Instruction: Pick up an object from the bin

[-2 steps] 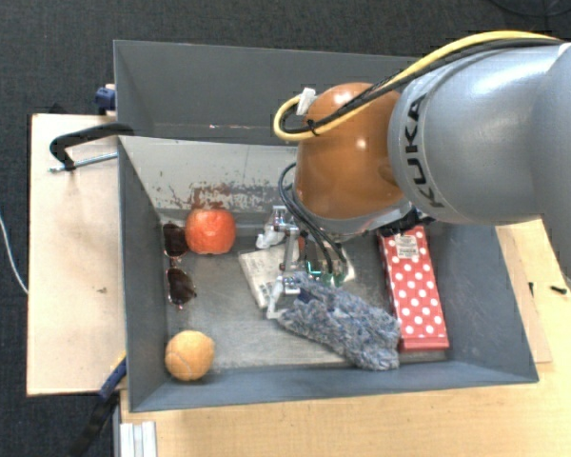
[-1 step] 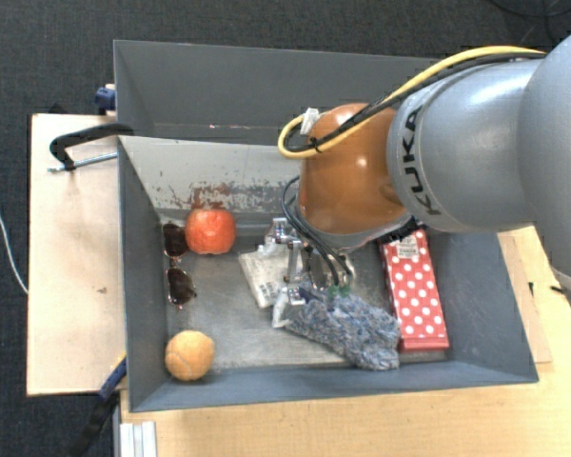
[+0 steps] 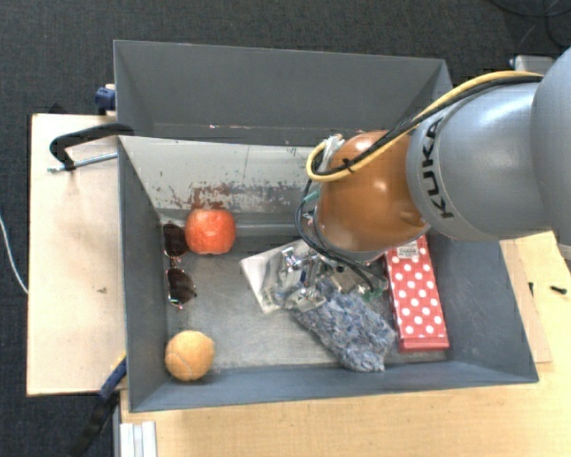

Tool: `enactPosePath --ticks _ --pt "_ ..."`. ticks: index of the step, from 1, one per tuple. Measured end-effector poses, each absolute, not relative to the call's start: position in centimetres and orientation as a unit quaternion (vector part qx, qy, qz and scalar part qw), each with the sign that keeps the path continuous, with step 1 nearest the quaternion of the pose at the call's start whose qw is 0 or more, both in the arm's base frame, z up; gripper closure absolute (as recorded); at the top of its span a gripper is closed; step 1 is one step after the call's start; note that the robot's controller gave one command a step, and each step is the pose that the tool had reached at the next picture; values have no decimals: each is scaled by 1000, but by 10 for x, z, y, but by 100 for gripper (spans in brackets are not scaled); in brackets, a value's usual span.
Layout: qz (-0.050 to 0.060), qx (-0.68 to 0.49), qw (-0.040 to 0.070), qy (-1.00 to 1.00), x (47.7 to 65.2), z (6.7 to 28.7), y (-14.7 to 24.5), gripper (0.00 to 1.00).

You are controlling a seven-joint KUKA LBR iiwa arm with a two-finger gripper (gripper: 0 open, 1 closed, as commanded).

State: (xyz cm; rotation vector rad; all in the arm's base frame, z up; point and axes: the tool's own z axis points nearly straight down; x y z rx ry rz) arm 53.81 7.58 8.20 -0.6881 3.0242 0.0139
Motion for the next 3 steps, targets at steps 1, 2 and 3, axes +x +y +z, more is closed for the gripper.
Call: enactPosePath --ticks 1,2,3 --pt "4 -222 20 975 538 82 76 100" --pt "2 -233 2 972 532 116 65 100" --pt "0 -231 3 973 521 272 50 100"
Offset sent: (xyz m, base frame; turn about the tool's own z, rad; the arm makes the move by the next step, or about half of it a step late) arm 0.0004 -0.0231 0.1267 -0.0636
